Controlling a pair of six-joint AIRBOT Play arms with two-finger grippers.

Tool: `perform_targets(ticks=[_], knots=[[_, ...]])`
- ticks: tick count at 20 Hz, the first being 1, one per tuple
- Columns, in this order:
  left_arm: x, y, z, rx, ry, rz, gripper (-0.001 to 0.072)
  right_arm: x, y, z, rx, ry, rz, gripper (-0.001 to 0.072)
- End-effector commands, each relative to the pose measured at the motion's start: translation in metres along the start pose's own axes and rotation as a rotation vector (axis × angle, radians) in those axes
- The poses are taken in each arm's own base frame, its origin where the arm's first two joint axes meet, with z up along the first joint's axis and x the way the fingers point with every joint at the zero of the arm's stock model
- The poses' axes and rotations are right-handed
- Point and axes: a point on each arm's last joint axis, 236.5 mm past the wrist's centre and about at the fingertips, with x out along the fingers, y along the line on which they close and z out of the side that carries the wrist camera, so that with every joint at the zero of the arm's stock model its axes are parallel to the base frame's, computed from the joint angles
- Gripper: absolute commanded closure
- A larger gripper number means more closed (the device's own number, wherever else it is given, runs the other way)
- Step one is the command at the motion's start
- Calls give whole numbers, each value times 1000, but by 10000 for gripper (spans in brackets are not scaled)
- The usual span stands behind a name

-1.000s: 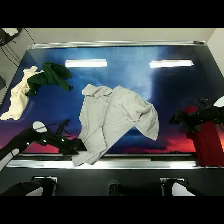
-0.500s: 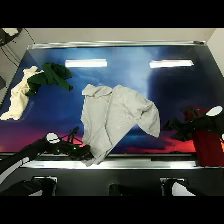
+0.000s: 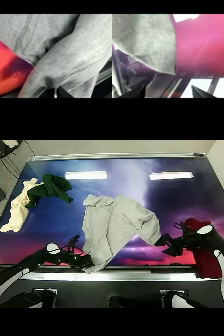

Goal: Fold the shirts.

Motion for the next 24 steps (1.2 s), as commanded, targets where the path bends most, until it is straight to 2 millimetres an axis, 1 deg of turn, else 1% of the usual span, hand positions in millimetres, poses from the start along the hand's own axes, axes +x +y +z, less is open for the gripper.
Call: perform_targets(ticks=[1, 3, 4, 5, 7, 8, 9, 10, 11, 12, 13, 14, 15, 16, 17, 18, 19, 20, 21, 22, 23, 24], knots=[[-9, -18, 4, 38, -12, -35, 682, 18, 21, 29, -78, -144, -29, 28], [-15, -25, 5, 62, -23, -46, 682, 19, 30, 54, -13, -267, -29, 37], [-18, -28, 5, 73, -33, -51, 682, 16, 31, 64, 28, -310, -22, 59], [-21, -31, 6, 83, -42, -56, 682, 14, 31, 71, 70, -343, -12, 177], [-23, -34, 6, 92, -51, -61, 682, 14, 30, 76, 118, -362, -3, 283], [-24, -34, 6, 94, -54, -62, 682, 18, 29, 74, 131, -345, -6, 402], [-26, -35, 7, 98, -59, -61, 682, 24, 26, 67, 137, -305, -11, 653], [-30, -35, 12, 116, -74, -53, 683, 25, 27, 62, 117, -284, -14, 661], [-43, -39, 23, 165, -112, -35, 684, 19, 32, 62, 36, -280, -17, 662], [-64, -47, 39, 233, -172, -10, 684, 3, 42, 67, -68, -298, -24, 662], [-101, -58, 63, 313, -275, 36, 684, -22, 55, 76, -156, -343, -33, 662], [-149, -70, 90, 366, -407, 90, 684, -64, 73, 92, -239, -440, -51, 662], [-217, -90, 117, 410, -590, 146, 684, -117, 94, 108, -321, -575, -74, 662], [-292, -112, 134, 452, -782, 190, 684, -188, 121, 119, -413, -759, -108, 662], [-381, -141, 138, 490, -1006, 229, 684, -261, 150, 117, -497, -955, -141, 661], [-463, -169, 126, 514, -1215, 250, 683, -340, 177, 103, -573, -1165, -181, 661], [-544, -200, 97, 551, -1431, 270, 683, -419, 205, 70, -633, -1382, -204, 661], [-611, -227, 58, 586, -1632, 294, 683, -485, 222, 28, -661, -1571, -221, 661], [-654, -246, 21, 607, -1780, 309, 683, -526, 232, -11, -659, -1696, -195, 661], [-682, -261, -13, 620, -1890, 325, 683, -553, 238, -49, -644, -1782, -147, 661], [-696, -270, -35, 634, -1952, 345, 683, -566, 240, -76, -637, -1827, -105, 661], [-702, -276, -50, 645, -1987, 356, 682, -571, 240, -96, -629, -1851, -72, 661]])
